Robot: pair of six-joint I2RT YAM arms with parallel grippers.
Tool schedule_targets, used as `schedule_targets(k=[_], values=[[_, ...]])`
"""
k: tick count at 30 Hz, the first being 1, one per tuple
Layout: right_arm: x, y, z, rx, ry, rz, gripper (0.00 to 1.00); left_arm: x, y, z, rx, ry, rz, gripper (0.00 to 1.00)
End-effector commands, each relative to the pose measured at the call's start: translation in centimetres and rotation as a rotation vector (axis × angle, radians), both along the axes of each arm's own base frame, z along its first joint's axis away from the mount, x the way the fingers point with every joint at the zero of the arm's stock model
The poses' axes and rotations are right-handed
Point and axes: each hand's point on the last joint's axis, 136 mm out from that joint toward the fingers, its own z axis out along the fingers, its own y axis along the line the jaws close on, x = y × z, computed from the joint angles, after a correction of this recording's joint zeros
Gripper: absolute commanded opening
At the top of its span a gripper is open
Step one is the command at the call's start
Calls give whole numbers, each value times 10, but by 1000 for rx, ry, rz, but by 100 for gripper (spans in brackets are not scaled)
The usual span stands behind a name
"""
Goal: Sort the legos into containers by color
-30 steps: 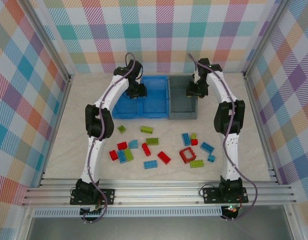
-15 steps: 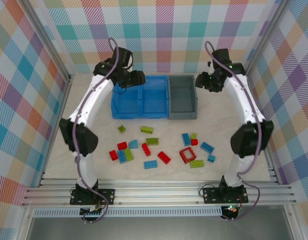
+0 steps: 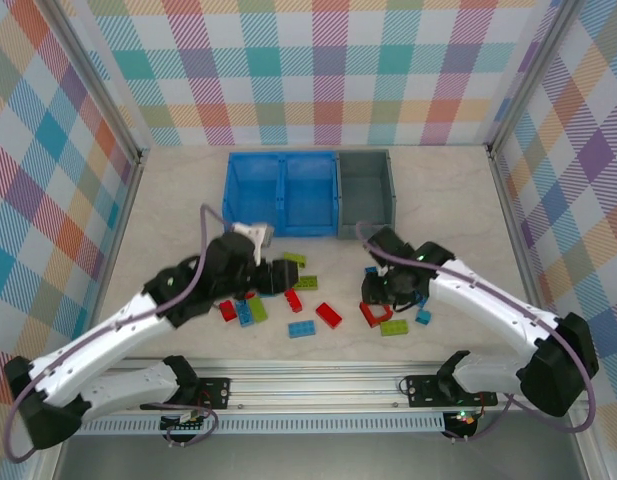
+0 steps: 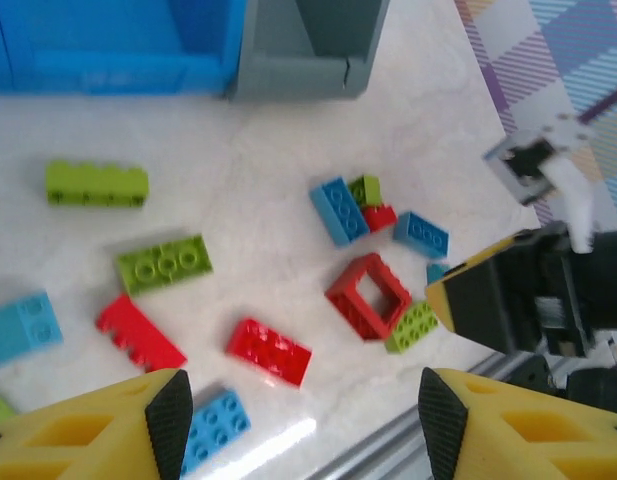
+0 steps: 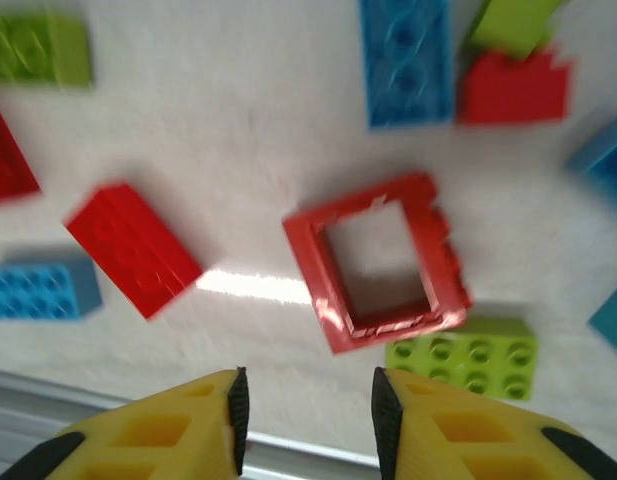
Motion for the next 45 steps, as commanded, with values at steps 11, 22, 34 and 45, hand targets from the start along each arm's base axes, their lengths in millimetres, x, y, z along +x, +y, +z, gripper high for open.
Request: schedule_targets(k=[11, 22, 34, 45], values=[[18, 14, -52, -156, 4, 122, 34, -49, -21, -18, -110, -80, -14, 63], [18, 15, -73, -191, 45, 132, 28, -50, -33, -21, -102, -88, -18, 63], [25, 16, -46, -166, -23, 107, 11, -49, -36, -13, -120, -99, -19, 63], [143, 25, 84, -14, -299, -12, 11, -6, -64, 55, -52, -187, 9, 66]])
